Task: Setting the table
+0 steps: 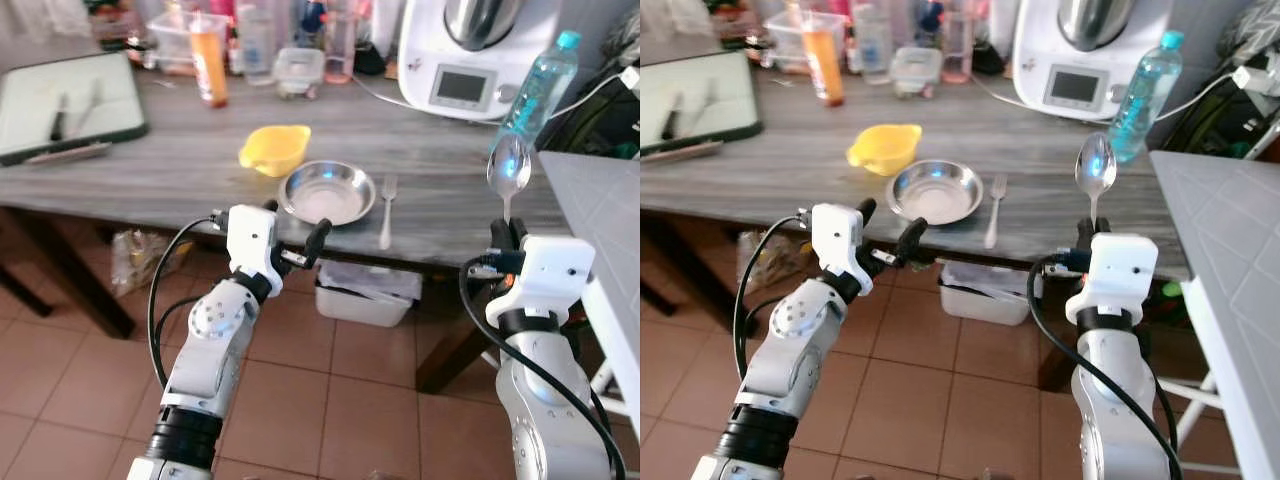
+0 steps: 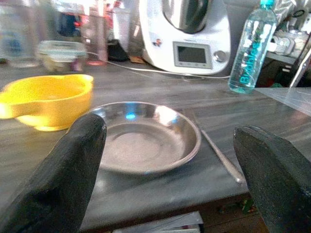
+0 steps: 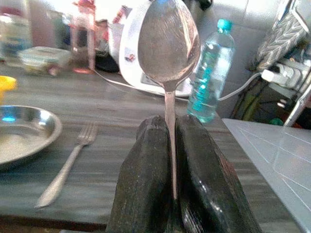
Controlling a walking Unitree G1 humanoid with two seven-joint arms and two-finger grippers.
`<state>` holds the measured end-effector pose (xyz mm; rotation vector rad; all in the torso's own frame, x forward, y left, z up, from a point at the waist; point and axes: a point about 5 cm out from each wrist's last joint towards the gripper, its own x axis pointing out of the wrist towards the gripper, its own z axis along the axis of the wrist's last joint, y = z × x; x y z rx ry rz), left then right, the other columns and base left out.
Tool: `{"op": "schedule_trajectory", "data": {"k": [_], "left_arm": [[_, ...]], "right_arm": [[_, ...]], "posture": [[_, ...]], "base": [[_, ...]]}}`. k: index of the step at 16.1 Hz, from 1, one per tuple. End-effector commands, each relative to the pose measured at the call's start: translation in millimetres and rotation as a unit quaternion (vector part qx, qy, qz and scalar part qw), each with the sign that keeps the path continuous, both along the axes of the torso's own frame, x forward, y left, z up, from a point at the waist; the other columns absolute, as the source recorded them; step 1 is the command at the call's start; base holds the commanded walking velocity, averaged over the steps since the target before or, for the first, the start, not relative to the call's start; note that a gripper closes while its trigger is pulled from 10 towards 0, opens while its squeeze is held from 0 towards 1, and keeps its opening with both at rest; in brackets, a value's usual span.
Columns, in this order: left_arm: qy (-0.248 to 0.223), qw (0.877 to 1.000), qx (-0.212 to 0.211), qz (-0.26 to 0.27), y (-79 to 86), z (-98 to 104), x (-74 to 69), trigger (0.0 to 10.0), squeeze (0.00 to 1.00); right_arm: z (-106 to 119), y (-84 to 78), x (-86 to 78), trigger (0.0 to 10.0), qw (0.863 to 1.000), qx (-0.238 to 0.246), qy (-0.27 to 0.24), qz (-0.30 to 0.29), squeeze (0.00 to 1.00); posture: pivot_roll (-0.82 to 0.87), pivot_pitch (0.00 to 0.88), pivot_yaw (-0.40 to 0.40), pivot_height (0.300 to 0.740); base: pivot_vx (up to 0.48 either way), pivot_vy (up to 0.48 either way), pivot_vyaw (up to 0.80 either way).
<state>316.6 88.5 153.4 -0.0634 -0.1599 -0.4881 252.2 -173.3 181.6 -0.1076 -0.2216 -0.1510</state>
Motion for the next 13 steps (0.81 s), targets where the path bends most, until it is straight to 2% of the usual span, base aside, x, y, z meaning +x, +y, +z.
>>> {"op": "schedule_trajectory", "data": {"k": [1,9,13], "left_arm": [[-0.003,1.0,0.004,-0.018,-9.2,2,-2.1,10.0,0.0],[-0.01,0.999,0.025,-0.029,-0.4,3,-4.0,10.0,0.0],[-0.023,0.997,0.049,-0.059,15.6,6,-15.1,10.0,0.0]], "right_arm": [[2,-8.0,-1.1,10.0,1.0,-0.007,-0.003,-0.014,0.0],[1,-8.9,0.3,10.0,1.0,-0.005,-0.004,-0.022,0.0],[-2,-8.5,-0.4,10.0,1.0,-0.002,0.0,-0.028,0.0]], "posture": [[0.05,0.125,-0.036,0.74],[0.06,0.125,-0.031,0.74],[0.07,0.128,-0.032,0.74]], "base": [[0.405,0.0,0.0],[0.342,0.0,0.0],[0.0,0.0,0.0]]}}
